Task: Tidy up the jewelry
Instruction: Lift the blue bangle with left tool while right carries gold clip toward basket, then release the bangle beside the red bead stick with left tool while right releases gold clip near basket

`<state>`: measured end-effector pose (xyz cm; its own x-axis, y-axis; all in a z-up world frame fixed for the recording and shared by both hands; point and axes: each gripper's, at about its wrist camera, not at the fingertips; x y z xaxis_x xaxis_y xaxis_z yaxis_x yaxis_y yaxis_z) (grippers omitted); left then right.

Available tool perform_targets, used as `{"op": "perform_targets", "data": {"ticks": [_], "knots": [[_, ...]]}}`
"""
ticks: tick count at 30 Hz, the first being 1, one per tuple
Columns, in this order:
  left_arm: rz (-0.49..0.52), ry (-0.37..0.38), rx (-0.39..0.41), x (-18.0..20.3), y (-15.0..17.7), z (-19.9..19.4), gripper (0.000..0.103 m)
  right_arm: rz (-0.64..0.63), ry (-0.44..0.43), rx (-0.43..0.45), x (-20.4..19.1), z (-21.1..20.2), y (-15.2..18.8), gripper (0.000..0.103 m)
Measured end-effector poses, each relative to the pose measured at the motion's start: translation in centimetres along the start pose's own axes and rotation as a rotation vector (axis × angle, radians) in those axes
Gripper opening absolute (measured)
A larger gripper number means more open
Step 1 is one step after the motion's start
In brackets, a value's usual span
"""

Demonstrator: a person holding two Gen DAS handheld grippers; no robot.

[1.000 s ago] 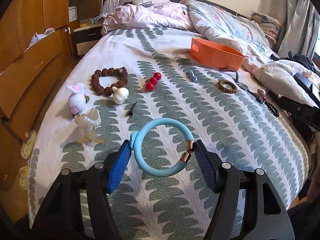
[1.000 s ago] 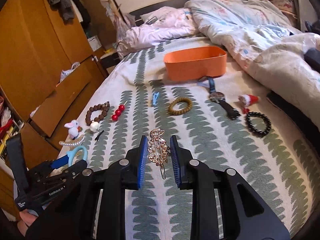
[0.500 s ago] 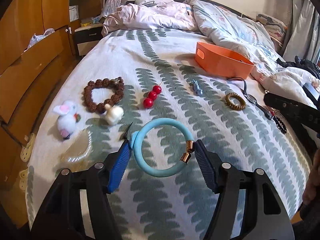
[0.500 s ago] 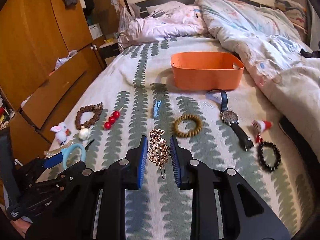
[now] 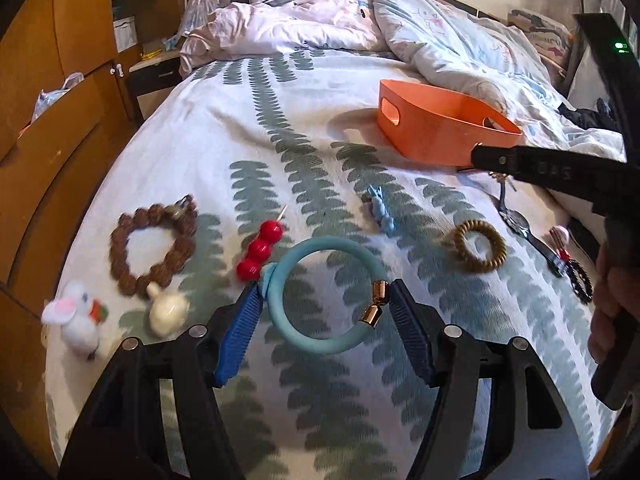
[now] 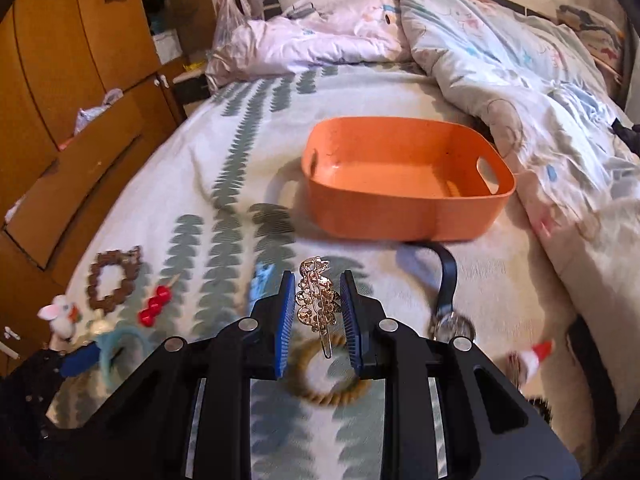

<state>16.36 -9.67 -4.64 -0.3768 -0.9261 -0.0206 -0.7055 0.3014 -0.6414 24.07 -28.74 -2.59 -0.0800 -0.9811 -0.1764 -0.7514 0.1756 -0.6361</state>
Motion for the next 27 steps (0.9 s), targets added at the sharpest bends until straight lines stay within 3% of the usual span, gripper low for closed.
{"op": "perform_targets", "data": {"ticks": [19,25,27], "knots": [[-0.007,-0.009,-0.094,0.5,-0.5,5.2,0.066,0.003,0.027,-0.11,1.9,5.9,-0.2,0.025],[-0.012,-0.003,-0.095,0.4,-0.7,5.0,0.066,0.001,0.018,-0.076,1.6,4.7,-0.5,0.033],[-0.024,0.008,-0.097,0.2,-1.0,4.8,0.066,0.001,0.022,-0.058,1.5,4.0,-0.7,0.049]]}}
Point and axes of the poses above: each gripper's, at about its wrist camera, not at the fingertips, and z roughly the way its jaws point, x to its right, y to its underside, and after that the axes turned 6 degrees about z, right-handed
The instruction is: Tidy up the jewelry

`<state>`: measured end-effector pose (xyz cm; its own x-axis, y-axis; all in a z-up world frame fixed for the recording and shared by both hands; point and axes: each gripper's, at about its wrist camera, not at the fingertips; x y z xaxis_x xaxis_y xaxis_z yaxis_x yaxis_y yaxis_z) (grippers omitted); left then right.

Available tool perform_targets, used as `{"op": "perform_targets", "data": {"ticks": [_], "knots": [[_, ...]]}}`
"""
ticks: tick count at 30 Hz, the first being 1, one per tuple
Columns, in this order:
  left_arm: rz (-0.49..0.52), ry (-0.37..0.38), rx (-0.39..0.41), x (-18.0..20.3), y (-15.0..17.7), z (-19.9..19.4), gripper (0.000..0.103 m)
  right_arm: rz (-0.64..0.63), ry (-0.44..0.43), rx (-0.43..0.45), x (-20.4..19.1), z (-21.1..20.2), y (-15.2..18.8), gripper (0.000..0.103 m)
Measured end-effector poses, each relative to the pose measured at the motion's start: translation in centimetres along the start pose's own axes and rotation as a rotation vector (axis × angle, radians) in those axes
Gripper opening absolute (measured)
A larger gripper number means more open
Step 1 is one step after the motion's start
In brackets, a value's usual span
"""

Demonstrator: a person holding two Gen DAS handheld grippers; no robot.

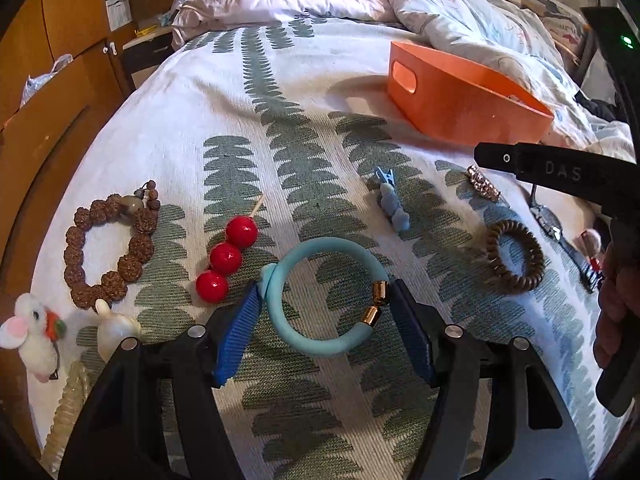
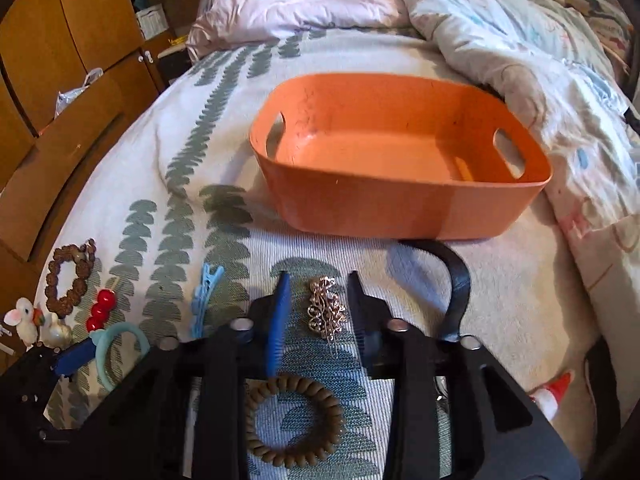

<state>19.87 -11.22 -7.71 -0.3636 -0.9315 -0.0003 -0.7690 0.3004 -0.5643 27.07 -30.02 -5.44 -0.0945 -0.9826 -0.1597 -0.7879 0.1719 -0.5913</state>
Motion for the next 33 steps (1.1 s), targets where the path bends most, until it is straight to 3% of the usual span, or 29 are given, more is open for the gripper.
{"op": "perform_targets", "data": {"ticks": [7,9,18,25,33], "knots": [[-0.02,0.022,0.025,-0.7,-1.0,-2.0,0.067,0.013,0.004,0.057,0.1,-2.7,-0.3,0.064],[-0.016,0.024,0.045,-0.8,-1.2,-2.6,0.076,0.018,0.003,0.074,0.0,-3.5,-0.4,0.069],[-0.043,0.047,0.059,-1.9,-1.7,-4.6,0.079,0.022,-0.015,0.105,-0.8,-5.9,0.4,0.071],[-0.009,0.046,0.12,-2.8,1.9,-9.4,0.08,-0.01,-0.004,0.142,-1.4,-9.5,3.6,0.072],[0.018,-0.013,0.22,-3.5,7.9,-14.0,0.09,0.01,-0.031,0.22,-2.8,-14.1,9.8,0.089]]}}
Point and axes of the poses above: each gripper's, at about its wrist camera, not at the fingertips, and z roughly the way its jaws point, x to its right, y to its underside, and after that the axes turned 6 degrees about z, right-handed
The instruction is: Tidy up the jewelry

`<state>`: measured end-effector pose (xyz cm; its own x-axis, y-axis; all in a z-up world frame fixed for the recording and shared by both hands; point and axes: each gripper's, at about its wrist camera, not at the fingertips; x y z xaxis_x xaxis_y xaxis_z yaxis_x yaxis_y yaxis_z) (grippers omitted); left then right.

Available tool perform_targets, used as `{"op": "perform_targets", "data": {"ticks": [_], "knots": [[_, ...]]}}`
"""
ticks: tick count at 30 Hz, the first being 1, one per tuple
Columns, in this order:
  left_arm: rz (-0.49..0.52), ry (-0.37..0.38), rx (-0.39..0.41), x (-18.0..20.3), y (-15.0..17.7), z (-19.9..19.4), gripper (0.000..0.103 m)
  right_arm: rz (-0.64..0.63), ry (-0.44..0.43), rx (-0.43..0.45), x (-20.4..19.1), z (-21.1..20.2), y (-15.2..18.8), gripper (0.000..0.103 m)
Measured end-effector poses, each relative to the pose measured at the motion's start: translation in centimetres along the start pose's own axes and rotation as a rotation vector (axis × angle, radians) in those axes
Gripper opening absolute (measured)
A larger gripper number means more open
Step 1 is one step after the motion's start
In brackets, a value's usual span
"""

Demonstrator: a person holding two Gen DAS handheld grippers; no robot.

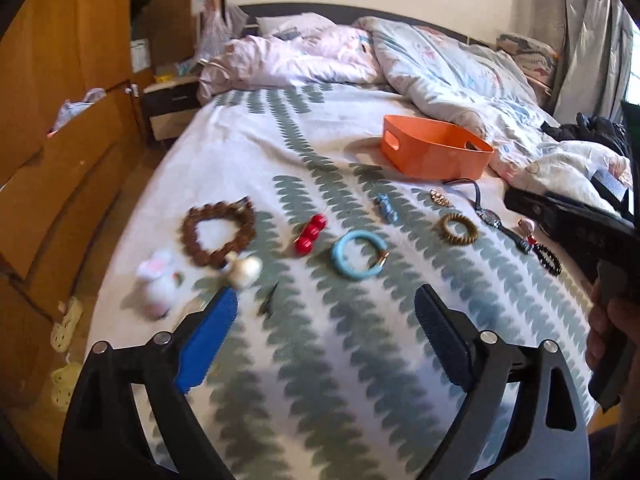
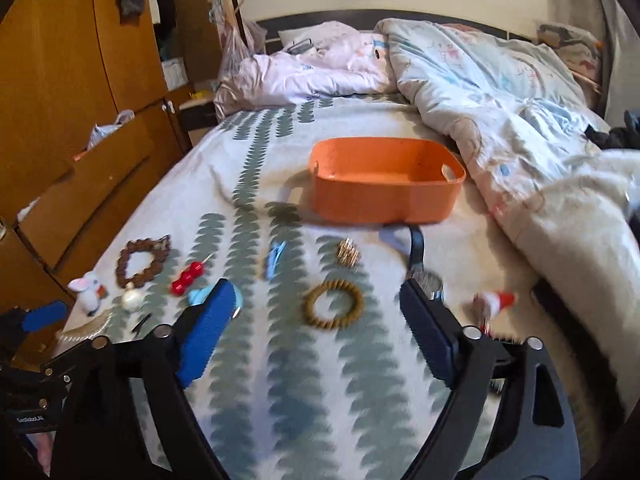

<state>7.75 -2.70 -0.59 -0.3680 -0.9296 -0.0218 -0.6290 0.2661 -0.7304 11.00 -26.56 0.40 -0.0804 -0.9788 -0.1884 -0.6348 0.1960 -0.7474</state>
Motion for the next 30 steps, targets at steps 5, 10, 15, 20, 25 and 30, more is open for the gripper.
{"op": "perform_targets", "data": {"ticks": [5,10,15,20,25,30], "knots": [[-0.031,-0.03,-0.013,-1.1,2.3,-0.8,0.091,-0.008,0.052,0.006,-1.0,-2.2,4.0,0.096],[-0.06,-0.105,-0.057,-1.3,4.3,-1.3,0.091,0.074,0.105,0.004,-0.2,-4.0,7.4,0.1],[-0.042,-0.147,-0.052,-0.9,4.9,-2.5,0.091,0.09,0.129,0.005,0.0,-5.2,8.7,0.1],[-0.024,-0.162,-0.009,-0.5,5.2,-3.7,0.092,0.058,0.145,0.026,-0.9,-5.8,9.0,0.1],[-0.029,-0.16,-0.003,-0.6,5.0,-3.8,0.092,0.044,0.148,0.021,-1.2,-5.8,9.1,0.1],[-0.041,-0.149,-0.025,-0.6,5.0,-3.4,0.092,0.034,0.138,0.025,-1.3,-6.1,9.1,0.1]]}}
Point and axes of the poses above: each gripper's, at about its wrist camera, not at the fingertips, and z roughly the way its jaws point, x to its right, y to its underside, and after that the axes turned 6 degrees about z, right-handed
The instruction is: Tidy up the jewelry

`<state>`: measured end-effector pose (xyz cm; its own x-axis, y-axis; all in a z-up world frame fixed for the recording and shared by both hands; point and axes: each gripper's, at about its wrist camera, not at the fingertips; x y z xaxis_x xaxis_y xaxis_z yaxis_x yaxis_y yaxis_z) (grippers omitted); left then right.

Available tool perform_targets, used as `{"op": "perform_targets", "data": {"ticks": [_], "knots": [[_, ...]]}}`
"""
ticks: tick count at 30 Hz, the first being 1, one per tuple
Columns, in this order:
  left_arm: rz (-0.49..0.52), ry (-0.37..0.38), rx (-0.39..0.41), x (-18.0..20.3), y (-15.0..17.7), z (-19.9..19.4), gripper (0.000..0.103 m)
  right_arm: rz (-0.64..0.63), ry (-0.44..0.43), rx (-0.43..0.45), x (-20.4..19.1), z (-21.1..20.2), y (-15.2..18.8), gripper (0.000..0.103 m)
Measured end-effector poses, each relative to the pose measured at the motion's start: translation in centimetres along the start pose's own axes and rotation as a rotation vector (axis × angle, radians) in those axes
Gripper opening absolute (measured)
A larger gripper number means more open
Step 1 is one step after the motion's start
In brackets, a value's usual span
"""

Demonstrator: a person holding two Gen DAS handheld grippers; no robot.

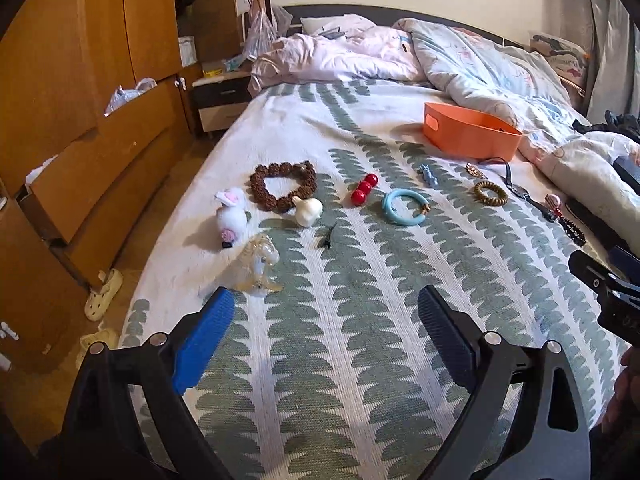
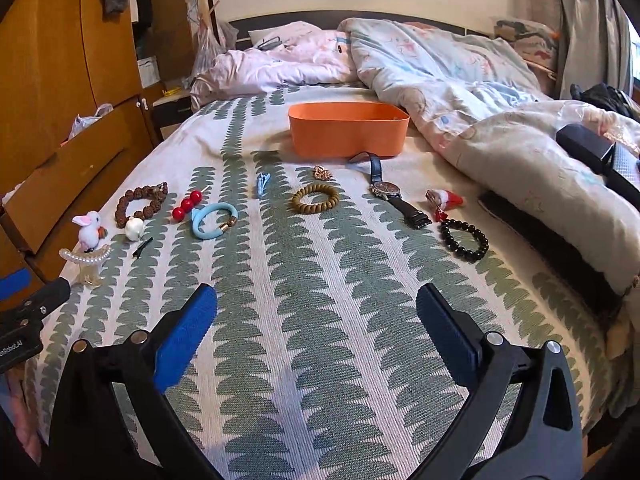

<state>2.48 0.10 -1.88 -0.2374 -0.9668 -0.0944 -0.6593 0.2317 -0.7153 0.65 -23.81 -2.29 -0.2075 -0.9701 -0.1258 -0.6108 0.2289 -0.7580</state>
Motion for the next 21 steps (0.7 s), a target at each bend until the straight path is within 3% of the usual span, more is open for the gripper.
{"op": "perform_targets", "data": {"ticks": [21], "knots": [[0.044,-0.031,-0.036,1.1,0.8,1.3,0.095,-0.014,-0.001,-0.022,-0.2,0.3,0.1,0.1]]}}
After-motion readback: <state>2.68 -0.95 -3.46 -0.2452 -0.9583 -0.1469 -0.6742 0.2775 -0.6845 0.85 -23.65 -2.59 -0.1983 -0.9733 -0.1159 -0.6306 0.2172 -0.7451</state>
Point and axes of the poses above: each gripper's, at about its wrist camera, not at the fingertips, and z roughly the way its jaws point, x to its right, y to its underside, and after that the axes turned 6 degrees about z, right-handed
